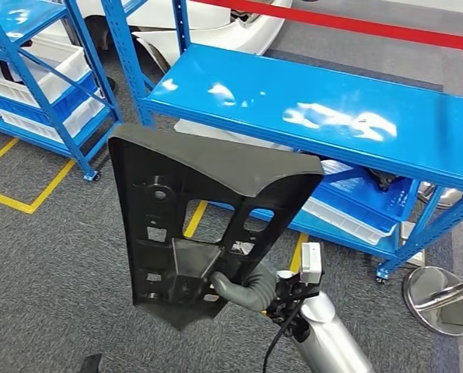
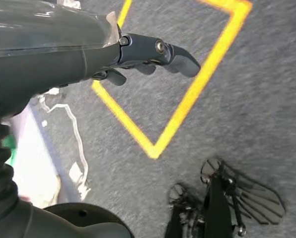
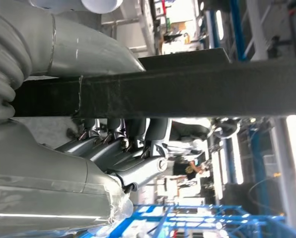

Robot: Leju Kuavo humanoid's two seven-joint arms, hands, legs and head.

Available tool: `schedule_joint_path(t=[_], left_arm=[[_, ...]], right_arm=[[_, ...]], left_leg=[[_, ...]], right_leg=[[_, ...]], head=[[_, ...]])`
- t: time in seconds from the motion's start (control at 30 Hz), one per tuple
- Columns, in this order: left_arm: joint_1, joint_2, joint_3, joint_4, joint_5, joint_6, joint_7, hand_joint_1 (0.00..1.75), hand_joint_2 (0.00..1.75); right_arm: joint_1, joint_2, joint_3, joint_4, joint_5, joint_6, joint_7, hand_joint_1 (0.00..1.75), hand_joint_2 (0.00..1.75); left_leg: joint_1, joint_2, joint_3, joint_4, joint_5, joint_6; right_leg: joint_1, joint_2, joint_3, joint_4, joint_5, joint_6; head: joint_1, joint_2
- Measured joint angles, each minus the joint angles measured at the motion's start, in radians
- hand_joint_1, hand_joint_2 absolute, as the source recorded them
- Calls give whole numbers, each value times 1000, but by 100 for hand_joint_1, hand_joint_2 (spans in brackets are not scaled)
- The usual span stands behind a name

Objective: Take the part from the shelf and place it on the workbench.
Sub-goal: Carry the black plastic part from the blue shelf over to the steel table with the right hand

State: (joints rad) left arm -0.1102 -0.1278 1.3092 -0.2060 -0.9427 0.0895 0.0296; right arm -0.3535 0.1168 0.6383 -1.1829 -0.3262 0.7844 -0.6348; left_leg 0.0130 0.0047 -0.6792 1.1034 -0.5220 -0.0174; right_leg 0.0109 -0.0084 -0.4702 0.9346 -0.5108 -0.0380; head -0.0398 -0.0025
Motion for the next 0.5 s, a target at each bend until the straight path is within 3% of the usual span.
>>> schedule_joint_path(t=[0.03, 0.07, 0.1, 0.13, 0.17, 0.23, 0.3, 0.4, 0.43, 0.5], left_arm=[[0, 0, 0, 0, 1, 1, 0, 0, 175], [0, 0, 0, 0, 1, 2, 1, 0, 175], [0, 0, 0, 0, 1, 4, 3, 0, 175], [0, 0, 0, 0, 1, 5, 5, 0, 175], [0, 1, 0, 0, 1, 7, 8, 0, 175], [-1, 1, 0, 0, 1, 9, 16, 0, 175], [-2, 1, 0, 0, 0, 10, 19, 0, 175], [0, 0, 0, 0, 0, 10, 20, 0, 175], [0, -1, 0, 0, -1, 10, 20, 0, 175], [0, -2, 0, 0, -4, 9, 20, 0, 175]], right_arm=[[-2, 3, 1, 1, 0, 3, 0, 175, 175], [-4, 5, 2, 3, 0, 6, -1, 175, 175], [-5, 7, 3, 5, 0, 8, -1, 175, 175], [-6, 8, 4, 8, 0, 10, -1, 175, 175], [-8, 9, 4, 10, 0, 11, -1, 175, 175], [-12, 13, 4, 13, 0, 13, -3, 175, 175], [-16, 16, 4, 15, 0, 14, -4, 175, 175], [-15, 17, 5, 19, 0, 14, -6, 175, 175], [-13, 16, 6, 21, 0, 14, -6, 175, 175], [-10, 14, 8, 24, 1, 14, -7, 175, 175]], left_leg=[[1, 0, -15, 67, -48, -4], [3, 0, -28, 133, -78, -8], [4, 0, -31, 181, -83, -12], [6, 0, -21, 197, -65, -15], [9, 0, 5, 178, -36, -18], [14, 0, 90, 63, 2, -22], [15, -3, 153, -42, -10, -14], [13, -3, 155, -74, -17, 5], [14, -2, 149, -76, -12, 13], [16, 2, 135, -78, 1, 31]], right_leg=[[0, -1, -16, 4, 9, -4], [0, -2, -32, 10, 17, -3], [0, -3, -49, 18, 24, -2], [-1, -3, -67, 27, 29, 0], [-2, -4, -85, 39, 33, 2], [-3, -3, -120, 69, 38, 9], [-1, -3, -147, 93, 44, 20], [-1, -1, -169, 103, 56, 41], [-2, 0, -176, 114, 41, 48], [-7, 3, -201, 192, -34, 61]], head=[[0, 0], [-1, 0], [0, 0], [-1, 0], [-1, 0], [-1, 0], [0, 0], [1, 0], [1, 0], [3, 0]])
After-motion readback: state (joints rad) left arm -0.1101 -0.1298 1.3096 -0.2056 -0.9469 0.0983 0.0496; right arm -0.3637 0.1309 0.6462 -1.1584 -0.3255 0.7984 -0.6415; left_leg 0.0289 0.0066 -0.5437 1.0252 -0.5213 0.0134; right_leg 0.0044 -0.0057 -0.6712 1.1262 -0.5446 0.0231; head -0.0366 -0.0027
